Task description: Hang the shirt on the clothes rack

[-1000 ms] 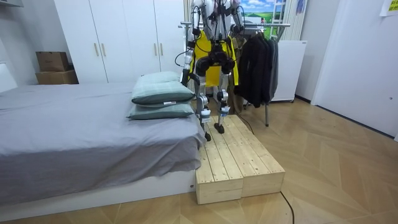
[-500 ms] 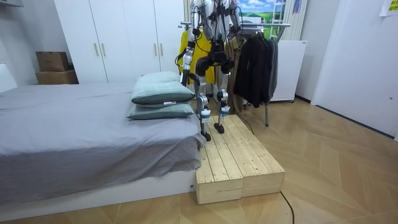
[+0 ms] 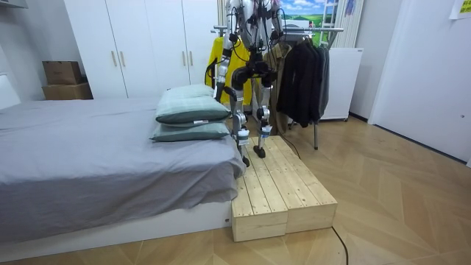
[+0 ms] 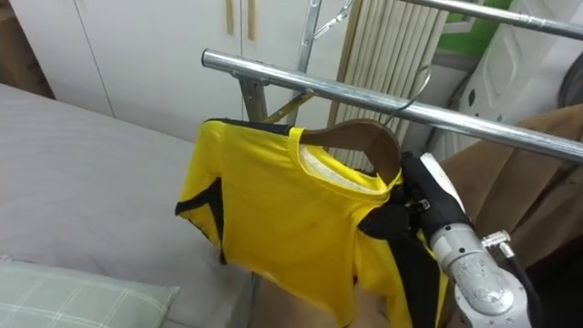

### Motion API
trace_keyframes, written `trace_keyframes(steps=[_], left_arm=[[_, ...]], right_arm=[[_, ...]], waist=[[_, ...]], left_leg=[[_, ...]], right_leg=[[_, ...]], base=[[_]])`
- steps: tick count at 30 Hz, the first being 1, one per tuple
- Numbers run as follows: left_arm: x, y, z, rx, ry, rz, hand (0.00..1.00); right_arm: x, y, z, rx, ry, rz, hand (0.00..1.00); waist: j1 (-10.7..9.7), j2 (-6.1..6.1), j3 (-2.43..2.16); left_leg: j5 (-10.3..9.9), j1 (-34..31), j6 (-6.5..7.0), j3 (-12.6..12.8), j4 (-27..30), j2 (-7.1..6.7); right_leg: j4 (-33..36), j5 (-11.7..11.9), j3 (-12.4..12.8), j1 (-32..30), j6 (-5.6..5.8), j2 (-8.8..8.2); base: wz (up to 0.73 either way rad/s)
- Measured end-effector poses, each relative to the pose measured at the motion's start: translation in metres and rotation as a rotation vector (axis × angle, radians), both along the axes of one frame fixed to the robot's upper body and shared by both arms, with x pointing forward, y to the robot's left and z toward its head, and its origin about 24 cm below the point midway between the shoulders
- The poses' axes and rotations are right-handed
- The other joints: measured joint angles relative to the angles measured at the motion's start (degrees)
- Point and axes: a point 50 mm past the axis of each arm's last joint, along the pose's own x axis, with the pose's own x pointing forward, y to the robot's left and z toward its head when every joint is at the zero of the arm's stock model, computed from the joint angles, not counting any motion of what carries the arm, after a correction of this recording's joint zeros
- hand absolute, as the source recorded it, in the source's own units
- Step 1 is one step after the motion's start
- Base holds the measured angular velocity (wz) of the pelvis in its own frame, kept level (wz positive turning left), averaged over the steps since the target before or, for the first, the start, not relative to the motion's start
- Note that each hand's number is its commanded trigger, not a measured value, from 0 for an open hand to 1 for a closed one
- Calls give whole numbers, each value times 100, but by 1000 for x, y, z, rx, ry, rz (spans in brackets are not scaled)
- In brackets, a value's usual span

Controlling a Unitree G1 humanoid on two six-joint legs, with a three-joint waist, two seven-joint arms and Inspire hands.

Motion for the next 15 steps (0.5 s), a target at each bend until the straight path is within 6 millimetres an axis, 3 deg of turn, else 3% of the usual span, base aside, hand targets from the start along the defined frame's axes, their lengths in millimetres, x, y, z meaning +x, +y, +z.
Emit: trace_keyframes(steps=[8, 15], left_arm=[[3, 0, 0, 0, -12, -3, 0], [4, -1, 0, 0, -15, -4, 0]], right_arm=[[0, -8, -24, 20, 106, -36, 100], [0, -9, -26, 24, 94, -45, 100]], waist=[[-21, 63, 34], [-20, 113, 12]], left_leg=[[-1, 3, -1, -125, 12, -4], [0, 4, -3, -165, 1, 1]], right_leg=[[-24, -7, -90, 67, 4, -10], [-83, -5, -120, 108, 1, 4]], base=[[6], [2]])
